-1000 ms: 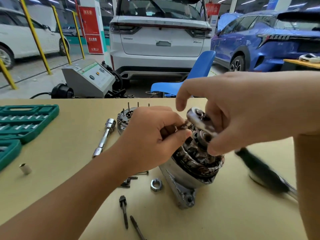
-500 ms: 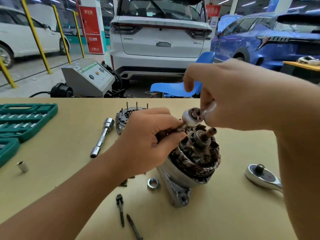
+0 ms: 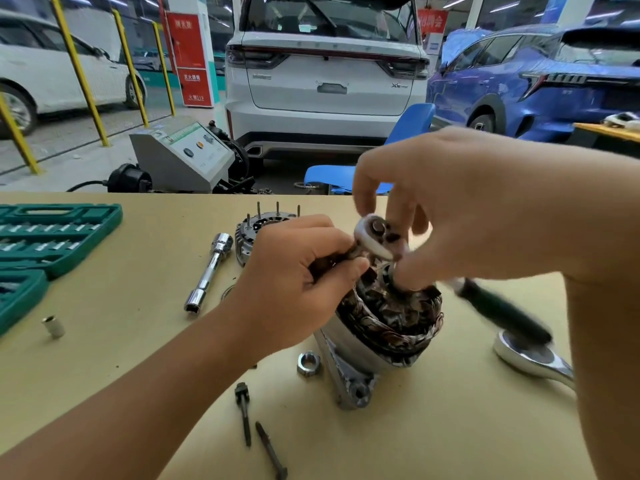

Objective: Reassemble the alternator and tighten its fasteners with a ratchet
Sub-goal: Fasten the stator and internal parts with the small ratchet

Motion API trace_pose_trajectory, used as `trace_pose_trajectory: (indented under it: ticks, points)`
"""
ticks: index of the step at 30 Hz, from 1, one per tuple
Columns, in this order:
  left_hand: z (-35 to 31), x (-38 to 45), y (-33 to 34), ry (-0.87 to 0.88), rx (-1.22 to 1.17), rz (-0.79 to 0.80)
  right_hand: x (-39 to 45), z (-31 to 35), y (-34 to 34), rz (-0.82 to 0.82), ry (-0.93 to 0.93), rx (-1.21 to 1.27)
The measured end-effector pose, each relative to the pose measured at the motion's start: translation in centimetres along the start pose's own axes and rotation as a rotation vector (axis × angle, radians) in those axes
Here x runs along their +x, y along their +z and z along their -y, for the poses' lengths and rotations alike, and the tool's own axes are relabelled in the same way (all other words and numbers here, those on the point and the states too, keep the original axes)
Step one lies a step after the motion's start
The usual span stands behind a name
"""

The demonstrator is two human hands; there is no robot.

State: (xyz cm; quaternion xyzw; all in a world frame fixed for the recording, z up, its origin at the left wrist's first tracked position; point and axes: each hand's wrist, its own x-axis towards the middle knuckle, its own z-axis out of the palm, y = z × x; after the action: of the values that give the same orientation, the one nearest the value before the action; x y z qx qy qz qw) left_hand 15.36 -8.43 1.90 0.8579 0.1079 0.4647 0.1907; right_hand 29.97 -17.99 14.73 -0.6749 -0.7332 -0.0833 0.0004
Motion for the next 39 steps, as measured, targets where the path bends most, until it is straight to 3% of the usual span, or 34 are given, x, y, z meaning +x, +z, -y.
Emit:
trace_pose_trajectory:
  ticks: [8,13,18,22,27,31,35,39]
  points:
    - [-0.5,-0.3,0.4,-0.037,-0.002,-0.122,-1.1,1.1,-0.5,-0.009,-0.019,0.048]
    - [-0.6,0.1,0.0,-0.009,0.048,-0.064,-0.8,1.2,0.4,-0.229,0.026,-0.131]
    - [-0.9,-0.4,0.2,-0.046,-0.019,-0.133,-0.8,1.1,0.4,-0.091,0.029,-0.066]
    - [-1.1,-0.1,0.2,-0.051,0.066,-0.091,0.0,0.3,0.5,-0.19,0.068,-0.047]
    - [-1.1,-0.2,0.1,-0.089,0.063,-0.133,-0.1,-0.3,0.6,-0.04,0.042,-0.011]
    - [-1.0,-0.1,-0.1,-0.048,0.098,-0.078,0.3,-0.6,0.4,-0.182,0.029,0.015]
    - [-1.1,-0.3,0.3,-0.055,0.076,-0.149,-0.3,-0.2,0.2,0.032,0.017,0.044]
    - [-1.0,-0.1,0.4,-0.031,0.085,-0.127,-0.1,0.0,0.6,-0.124,0.027,-0.032]
